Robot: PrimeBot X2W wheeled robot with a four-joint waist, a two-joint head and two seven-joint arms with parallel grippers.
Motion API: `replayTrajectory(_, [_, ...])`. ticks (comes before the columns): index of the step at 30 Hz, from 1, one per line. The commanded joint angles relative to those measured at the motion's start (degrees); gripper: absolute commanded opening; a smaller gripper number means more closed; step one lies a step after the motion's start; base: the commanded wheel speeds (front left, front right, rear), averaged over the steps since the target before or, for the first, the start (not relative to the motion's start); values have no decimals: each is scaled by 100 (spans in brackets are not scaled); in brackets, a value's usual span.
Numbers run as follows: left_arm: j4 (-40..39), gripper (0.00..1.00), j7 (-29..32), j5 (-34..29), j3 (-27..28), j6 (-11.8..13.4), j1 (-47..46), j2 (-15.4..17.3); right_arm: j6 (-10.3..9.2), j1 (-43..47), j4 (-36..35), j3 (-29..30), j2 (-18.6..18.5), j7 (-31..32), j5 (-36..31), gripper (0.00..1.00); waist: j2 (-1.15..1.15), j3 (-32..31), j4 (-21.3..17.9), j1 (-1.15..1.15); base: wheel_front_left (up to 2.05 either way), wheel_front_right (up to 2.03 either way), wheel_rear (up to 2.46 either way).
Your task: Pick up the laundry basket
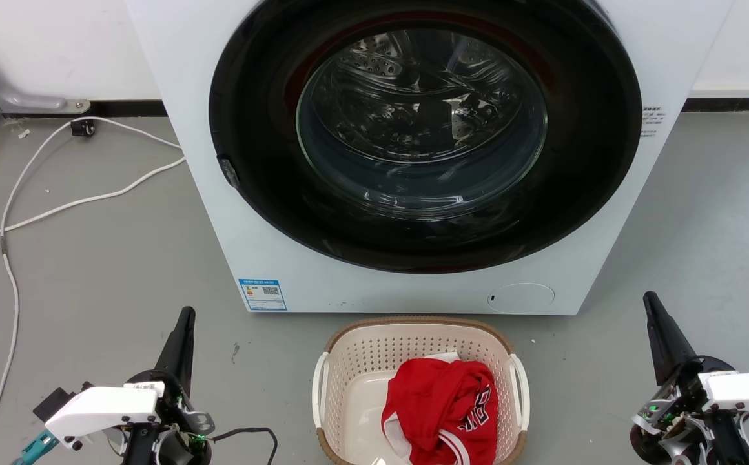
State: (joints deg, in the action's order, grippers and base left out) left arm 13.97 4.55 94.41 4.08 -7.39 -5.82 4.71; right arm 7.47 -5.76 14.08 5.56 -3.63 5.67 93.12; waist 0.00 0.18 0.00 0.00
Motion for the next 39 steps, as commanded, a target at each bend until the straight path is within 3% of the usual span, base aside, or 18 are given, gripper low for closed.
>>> replayTrajectory(1, [10, 0, 17, -41, 18, -18, -44, -10, 4, -82, 6, 11, 17, 22, -43, 0, 0, 0, 0, 0, 0, 0, 0])
replayTrajectory(29, [14, 0, 71, -101, 88, -18, -52, -61, 4, -79, 9, 41, 40, 47, -58, 0, 0, 0, 0, 0, 0, 0, 0])
replayTrajectory(30, [20, 100, 57, -54, 65, 1, 6, -51, 1, -2, 15, 31, 21, 22, -40, 100, 0, 0, 0, 0, 0, 0, 0])
replayTrajectory(39, [-79, 100, -165, -150, -205, 4, -21, -72, 2, 87, -125, -38, 18, -144, -166, 100, 0, -1, 0, 0, 0, 0, 0])
